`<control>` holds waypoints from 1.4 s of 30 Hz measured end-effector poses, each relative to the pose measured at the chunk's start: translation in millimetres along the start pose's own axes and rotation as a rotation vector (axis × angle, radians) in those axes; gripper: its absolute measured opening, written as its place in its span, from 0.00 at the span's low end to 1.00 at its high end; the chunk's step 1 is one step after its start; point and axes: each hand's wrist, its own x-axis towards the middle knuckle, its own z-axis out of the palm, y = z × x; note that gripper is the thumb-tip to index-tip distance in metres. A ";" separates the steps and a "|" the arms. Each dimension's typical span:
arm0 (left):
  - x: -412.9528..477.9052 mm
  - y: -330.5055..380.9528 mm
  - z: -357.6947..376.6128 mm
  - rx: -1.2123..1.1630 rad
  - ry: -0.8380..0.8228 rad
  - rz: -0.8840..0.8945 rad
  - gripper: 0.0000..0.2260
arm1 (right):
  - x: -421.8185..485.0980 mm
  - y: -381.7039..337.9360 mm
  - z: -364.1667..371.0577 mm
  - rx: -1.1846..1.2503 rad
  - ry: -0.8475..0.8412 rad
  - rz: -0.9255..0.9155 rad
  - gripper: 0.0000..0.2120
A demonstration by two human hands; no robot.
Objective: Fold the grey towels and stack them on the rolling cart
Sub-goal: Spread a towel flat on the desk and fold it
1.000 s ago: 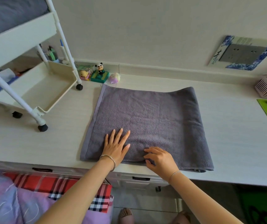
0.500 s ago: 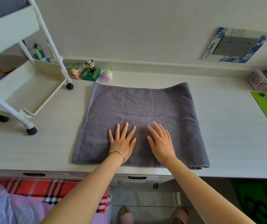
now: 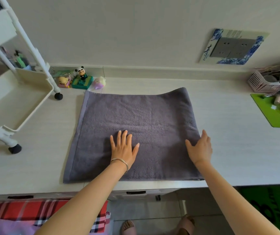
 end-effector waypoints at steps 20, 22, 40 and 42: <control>38.7 85.8 29.4 -0.024 0.030 0.155 0.23 | 36.1 17.6 -3.4 0.231 -0.089 0.051 0.09; 39.2 87.4 30.4 -0.016 0.046 0.154 0.23 | 41.7 23.4 0.0 0.209 -0.079 0.053 0.10; 41.3 90.5 34.0 0.023 0.052 0.132 0.24 | 83.6 87.9 -83.2 0.257 -0.208 0.055 0.05; 44.8 95.7 28.8 -0.040 0.036 0.101 0.28 | 86.5 92.2 -81.7 0.302 -0.237 0.084 0.03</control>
